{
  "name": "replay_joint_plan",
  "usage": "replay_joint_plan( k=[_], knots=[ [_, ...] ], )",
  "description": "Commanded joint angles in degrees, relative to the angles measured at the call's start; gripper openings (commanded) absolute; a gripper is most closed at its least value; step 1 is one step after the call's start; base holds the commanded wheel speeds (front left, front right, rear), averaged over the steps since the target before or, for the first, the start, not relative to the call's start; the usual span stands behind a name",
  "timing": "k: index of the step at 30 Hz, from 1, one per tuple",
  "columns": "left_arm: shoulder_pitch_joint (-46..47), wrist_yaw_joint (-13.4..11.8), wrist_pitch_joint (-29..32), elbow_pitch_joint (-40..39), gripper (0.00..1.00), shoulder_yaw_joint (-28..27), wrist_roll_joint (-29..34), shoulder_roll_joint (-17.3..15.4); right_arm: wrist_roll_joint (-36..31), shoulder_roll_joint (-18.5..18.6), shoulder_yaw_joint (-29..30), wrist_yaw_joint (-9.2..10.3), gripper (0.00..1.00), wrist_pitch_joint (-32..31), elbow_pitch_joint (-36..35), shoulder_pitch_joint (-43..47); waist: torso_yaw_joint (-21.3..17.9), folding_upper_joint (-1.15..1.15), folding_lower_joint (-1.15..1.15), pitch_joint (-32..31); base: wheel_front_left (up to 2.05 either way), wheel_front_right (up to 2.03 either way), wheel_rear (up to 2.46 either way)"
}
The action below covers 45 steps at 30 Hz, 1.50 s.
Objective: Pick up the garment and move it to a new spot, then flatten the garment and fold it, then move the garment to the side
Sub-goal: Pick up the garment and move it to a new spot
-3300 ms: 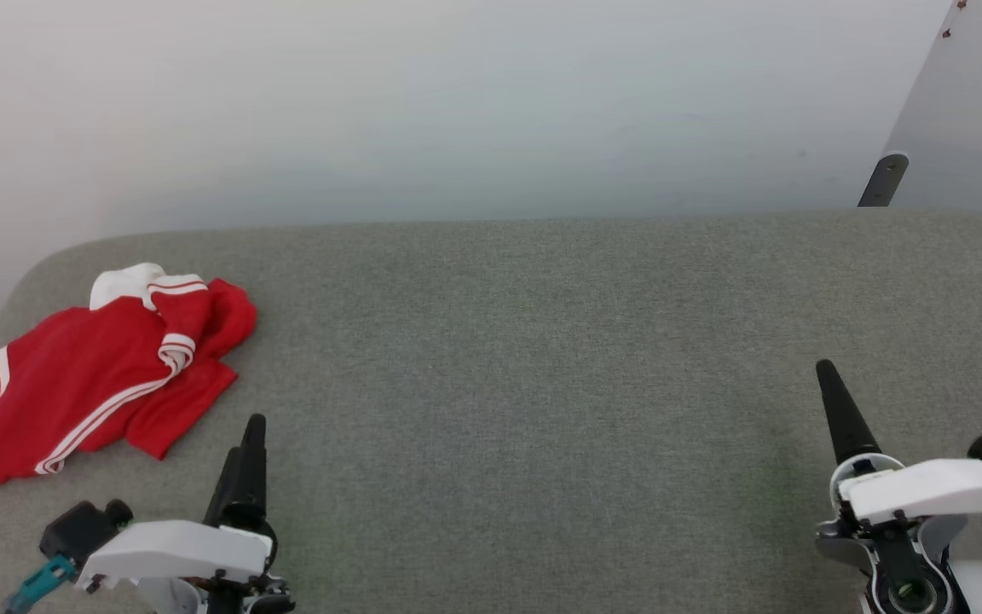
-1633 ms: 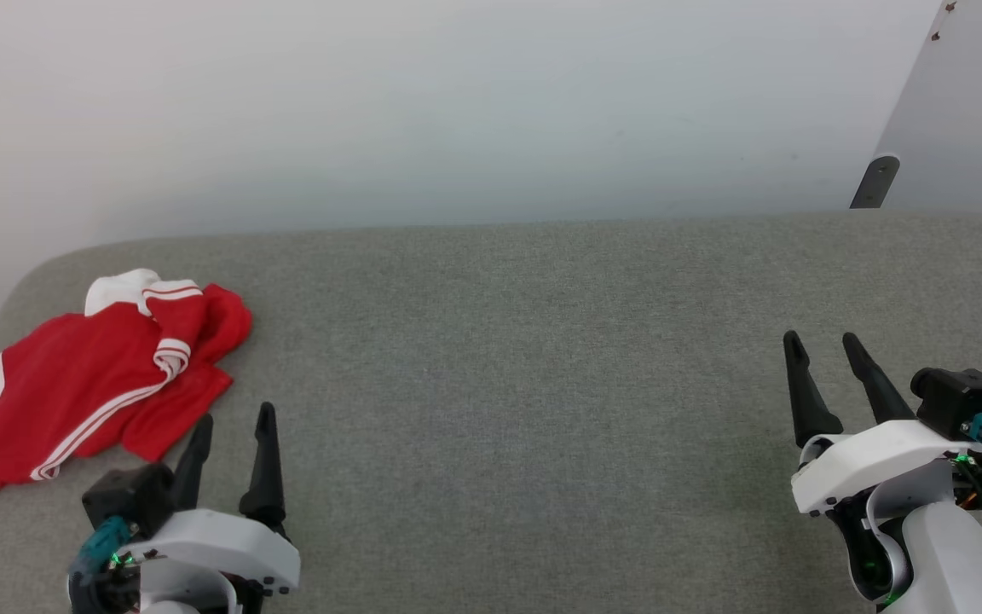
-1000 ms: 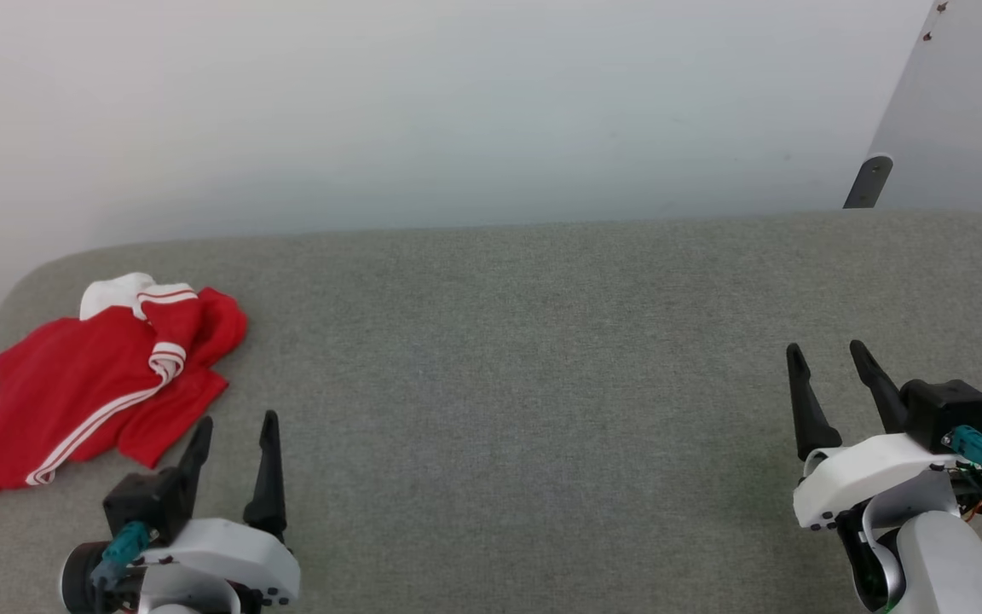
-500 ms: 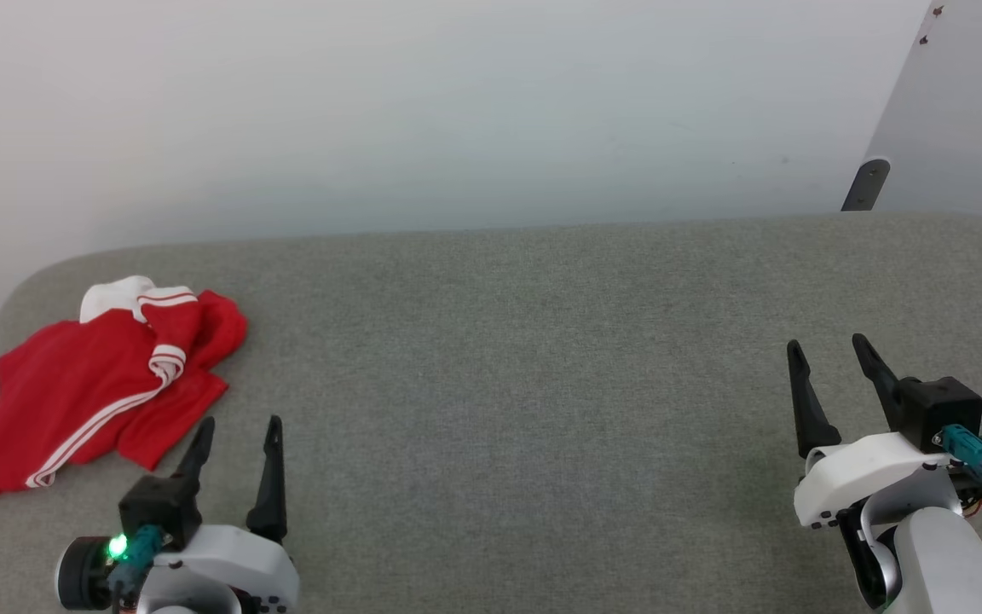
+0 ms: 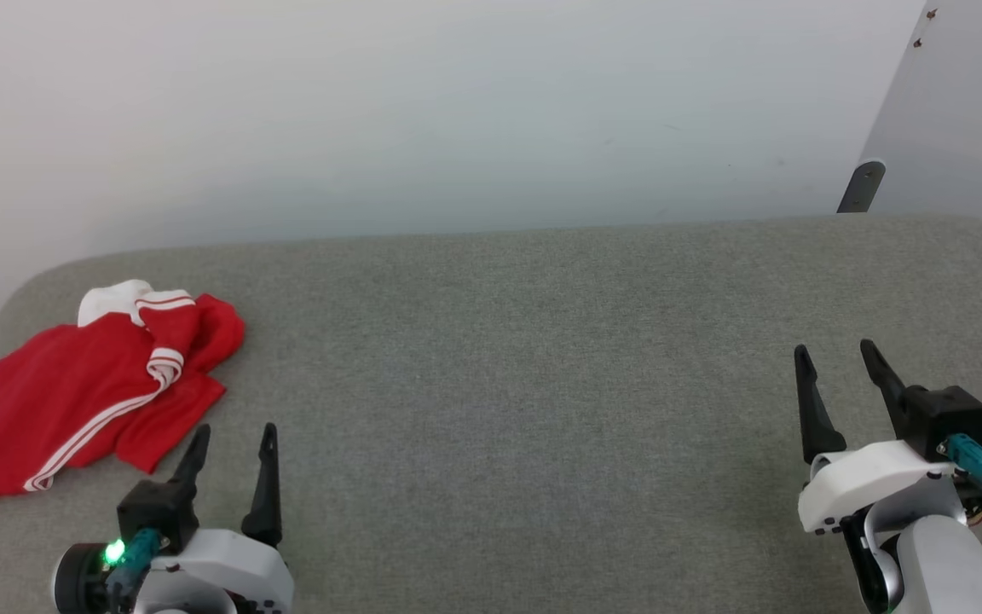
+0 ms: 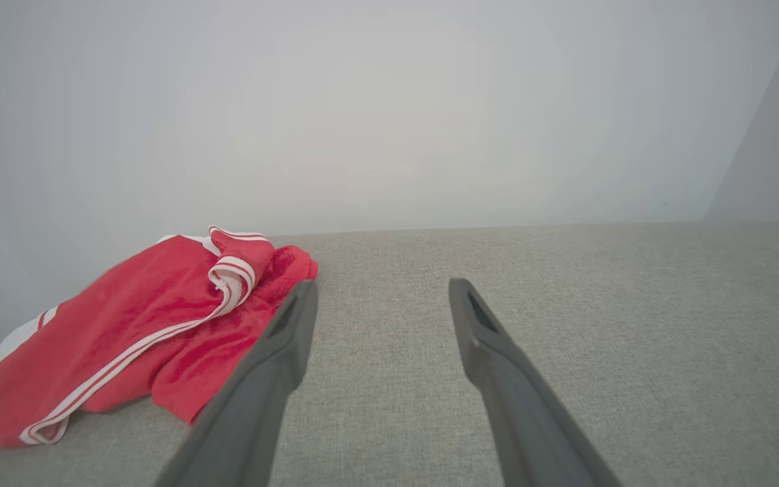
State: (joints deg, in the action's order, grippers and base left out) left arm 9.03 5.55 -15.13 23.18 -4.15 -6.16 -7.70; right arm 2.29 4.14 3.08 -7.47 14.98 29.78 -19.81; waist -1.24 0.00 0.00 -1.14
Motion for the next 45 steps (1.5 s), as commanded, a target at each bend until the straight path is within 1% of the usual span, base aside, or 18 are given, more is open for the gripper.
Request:
replay_joint_plan(
  k=[1, 11, 16, 19, 22, 26, 40, 45],
  knots=[
    [0.28, 0.25, -0.02, 0.19, 1.0, -0.23, -0.3, -0.03, 0.16, -0.22, 0.07, -0.04, 1.0, 0.28, -0.18, 0.61, 0.0, 0.0, 0.0, -0.01, 0.0, 0.0, 0.0],
    [0.68, 0.81, -0.02, 0.99, 1.0, -0.63, -0.53, 0.63, 1.53, -0.39, 0.43, -0.04, 1.0, 0.28, -0.43, 0.6, 0.46, 0.0, 0.0, -0.06, 0.0, 0.0, 0.0],
    [0.7, 0.94, -0.02, 1.37, 1.0, -1.02, -0.85, 1.11, 2.53, -0.38, 0.16, -0.04, 1.0, 0.28, -0.47, 1.17, 2.3, 0.0, 0.0, -0.08, 0.0, 0.0, 0.0],
    [-0.04, 0.38, -0.02, 1.07, 1.0, -1.62, -0.95, 1.66, 3.4, -0.42, -1.22, -0.04, 1.0, 0.28, -0.63, 1.56, 3.96, 0.0, 0.0, -0.04, 0.0, 0.0, 0.0],
    [-1.3, -0.02, -0.02, 0.4, 1.0, -1.9, -0.7, 2.25, 4.46, -0.34, -2.58, -0.03, 1.0, 0.28, -0.97, 2.04, 6.37, 0.0, 0.0, 0.09, 0.0, 0.0, 0.0],
    [-2.36, -0.77, -0.02, -0.62, 1.0, -2.28, -0.33, 2.84, 5.95, -0.2, -4.54, -0.03, 1.0, 0.18, -1.51, 2.59, 10.51, 0.0, 0.0, 0.13, 0.0, 0.0, 0.0],
    [-3.76, -1.66, -0.02, -1.78, 1.0, -2.08, -0.05, 3.77, 9.49, -0.71, -10.09, -0.03, 1.0, 0.17, -2.13, 4.48, 28.69, 0.0, 0.0, -1.61, 0.0, 0.0, 0.0],
    [-5.67, -2.75, -0.02, -4.82, 1.0, -4.01, -1.9, 4.22, 10.54, -0.84, -15.67, -0.03, 1.0, 0.17, -1.03, 1.38, 30.59, 0.0, 0.0, 0.16, 0.0, 0.0, 0.0]
  ],
)
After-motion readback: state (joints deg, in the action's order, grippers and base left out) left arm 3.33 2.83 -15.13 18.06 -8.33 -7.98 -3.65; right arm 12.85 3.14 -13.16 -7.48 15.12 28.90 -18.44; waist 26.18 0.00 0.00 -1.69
